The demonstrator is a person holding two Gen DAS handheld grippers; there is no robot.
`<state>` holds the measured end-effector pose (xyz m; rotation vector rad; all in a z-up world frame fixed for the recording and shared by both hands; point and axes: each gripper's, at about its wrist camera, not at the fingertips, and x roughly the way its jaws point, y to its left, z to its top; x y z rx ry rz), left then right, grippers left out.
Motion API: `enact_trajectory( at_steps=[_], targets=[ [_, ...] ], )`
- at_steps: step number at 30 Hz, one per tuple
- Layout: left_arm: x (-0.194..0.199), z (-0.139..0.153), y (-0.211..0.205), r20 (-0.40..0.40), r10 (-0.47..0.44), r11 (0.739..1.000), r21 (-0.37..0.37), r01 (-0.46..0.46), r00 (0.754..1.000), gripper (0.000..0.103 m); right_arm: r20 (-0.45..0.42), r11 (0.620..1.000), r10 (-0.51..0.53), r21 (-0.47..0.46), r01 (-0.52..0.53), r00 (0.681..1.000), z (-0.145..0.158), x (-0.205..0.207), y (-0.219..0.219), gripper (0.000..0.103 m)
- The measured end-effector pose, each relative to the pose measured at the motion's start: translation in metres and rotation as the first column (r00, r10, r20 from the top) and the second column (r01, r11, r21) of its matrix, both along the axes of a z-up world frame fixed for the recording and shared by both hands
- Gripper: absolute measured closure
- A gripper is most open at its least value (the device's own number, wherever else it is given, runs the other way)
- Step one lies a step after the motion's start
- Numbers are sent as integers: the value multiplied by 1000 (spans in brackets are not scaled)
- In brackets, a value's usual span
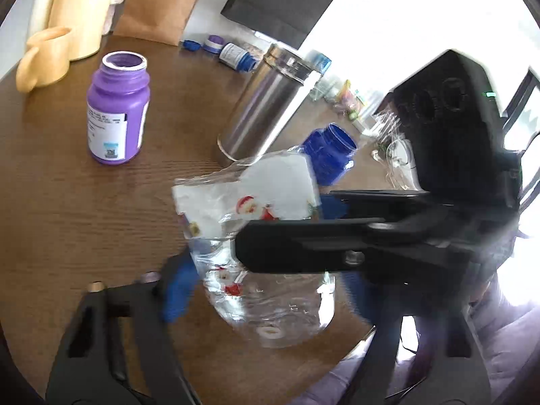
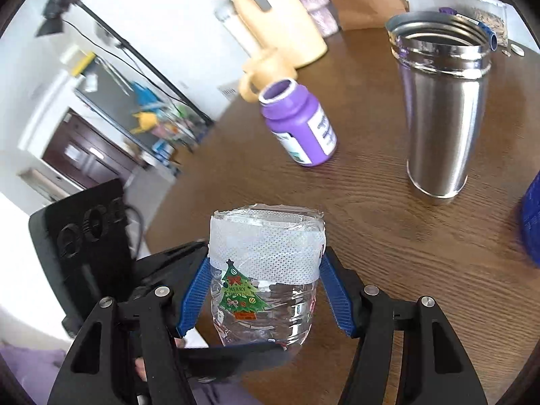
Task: Flip cup upright
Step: 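Rotate the held bottle with the right gripper until its cap points up, then lower the bottle upright beside the purple bottle and open the right gripper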
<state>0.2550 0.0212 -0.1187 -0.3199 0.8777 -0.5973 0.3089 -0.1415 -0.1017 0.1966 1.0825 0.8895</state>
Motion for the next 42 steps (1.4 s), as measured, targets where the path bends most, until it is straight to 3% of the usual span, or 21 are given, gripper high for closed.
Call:
enact_trajectory(
  at_steps=[2, 3, 7, 10, 12, 13, 14, 17, 19, 21, 24, 27, 29, 31, 34, 36, 37, 42],
  targets=[
    [-3, -2, -2, 21, -25, 1000, -11, 25, 999, 39, 25, 1000, 11, -6, -11, 1000, 0, -9, 2, 32],
    [-6, -2, -5, 50, -16, 1000, 20, 15, 999, 39, 5, 1000, 15, -8, -15, 1000, -1, -9, 1, 31],
    [-23, 3, -27, 210, -6, 968, 245, -47, 978, 40, -192, 996, 81, -25, -87, 978, -15, 8, 9, 26],
    [-31, 2, -40, 273, -51, 946, 321, -41, 961, 39, -213, 990, 90, -87, -110, 973, -18, 18, 22, 26],
    [-31, 0, -44, 280, -57, 935, 352, -47, 958, 39, -172, 987, 75, -126, -97, 982, -14, 19, 24, 27],
    [-30, -1, -43, 267, -48, 934, 354, -52, 962, 38, -150, 987, 66, -137, -87, 987, -12, 20, 25, 29],
    [-24, -4, -41, 243, -33, 936, 347, -56, 969, 38, -138, 989, 68, -118, -84, 988, -9, 19, 24, 38],
    [-14, -11, -24, 142, 9, 968, 247, -45, 990, 35, -50, 991, 40, -125, -46, 998, -6, 14, 24, 38],
    [-14, -10, -15, 120, 33, 974, 221, -59, 992, 27, 35, 987, 24, -159, -18, 999, 1, 10, 25, 38],
    [-18, -9, -9, 116, 59, 968, 237, -85, 992, 22, 159, 976, 11, -216, 23, 987, 9, 5, 32, 38],
    [-22, -13, 1, 36, 121, 933, 337, -126, 992, 19, 303, 966, 8, -249, 71, 953, 15, -5, 40, 38],
    [-27, -9, 13, 39, 149, 946, 287, -154, 988, 17, 396, 954, 21, -282, 100, 918, 10, -14, 52, 38],
    [-29, -10, 21, 36, 207, 941, 267, -209, 978, 16, 419, 945, 30, -308, 111, 907, 1, -17, 60, 38],
    [-29, -12, 22, 11, 231, 940, 257, -226, 973, 16, 397, 948, 34, -303, 97, 917, -5, -11, 65, 37],
    [-26, -13, 21, 7, 231, 939, 259, -225, 973, 16, 367, 948, 24, -302, 95, 930, -13, -11, 63, 35],
    [-30, -11, 18, 14, 219, 941, 263, -215, 976, 16, 370, 938, 11, -327, 119, 929, -13, -10, 61, 21],
    [-30, -10, 15, 17, 215, 943, 258, -212, 976, 16, 375, 937, 3, -325, 128, 927, -10, -11, 57, 20],
    [-27, 0, 13, 32, 191, 954, 231, -193, 981, 16, 356, 952, -7, -283, 115, 934, 8, -23, 43, 19]
  ],
)
